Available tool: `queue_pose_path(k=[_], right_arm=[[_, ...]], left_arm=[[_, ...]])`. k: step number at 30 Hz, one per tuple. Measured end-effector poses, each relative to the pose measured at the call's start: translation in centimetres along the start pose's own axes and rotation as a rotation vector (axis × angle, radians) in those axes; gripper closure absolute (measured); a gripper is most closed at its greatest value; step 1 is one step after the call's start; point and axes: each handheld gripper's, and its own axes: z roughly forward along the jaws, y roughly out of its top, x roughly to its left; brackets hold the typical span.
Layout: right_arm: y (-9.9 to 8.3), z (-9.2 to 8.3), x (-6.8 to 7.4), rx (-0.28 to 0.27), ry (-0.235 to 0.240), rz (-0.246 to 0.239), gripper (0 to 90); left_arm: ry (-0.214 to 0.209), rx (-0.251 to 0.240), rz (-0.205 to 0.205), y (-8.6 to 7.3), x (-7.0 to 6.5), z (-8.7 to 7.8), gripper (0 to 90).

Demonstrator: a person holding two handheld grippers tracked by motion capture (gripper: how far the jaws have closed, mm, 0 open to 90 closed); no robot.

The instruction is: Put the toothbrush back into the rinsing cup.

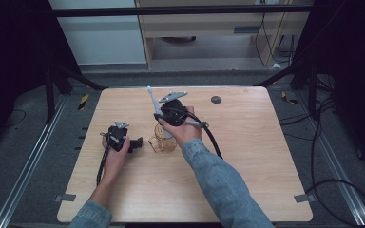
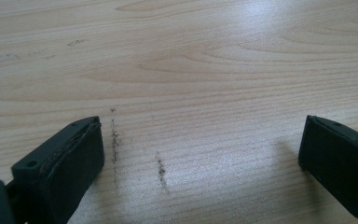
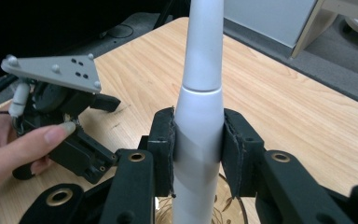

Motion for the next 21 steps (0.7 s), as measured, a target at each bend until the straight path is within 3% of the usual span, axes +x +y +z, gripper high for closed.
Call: queue_pose_path(k=[21], right_arm=[[-1.3, 0.6, -0.2, 0.036, -0.011, -0.005, 67.0]], left_arm=[[0.0, 0.0, 0.0, 0.0, 0.0, 0.0, 0.0]])
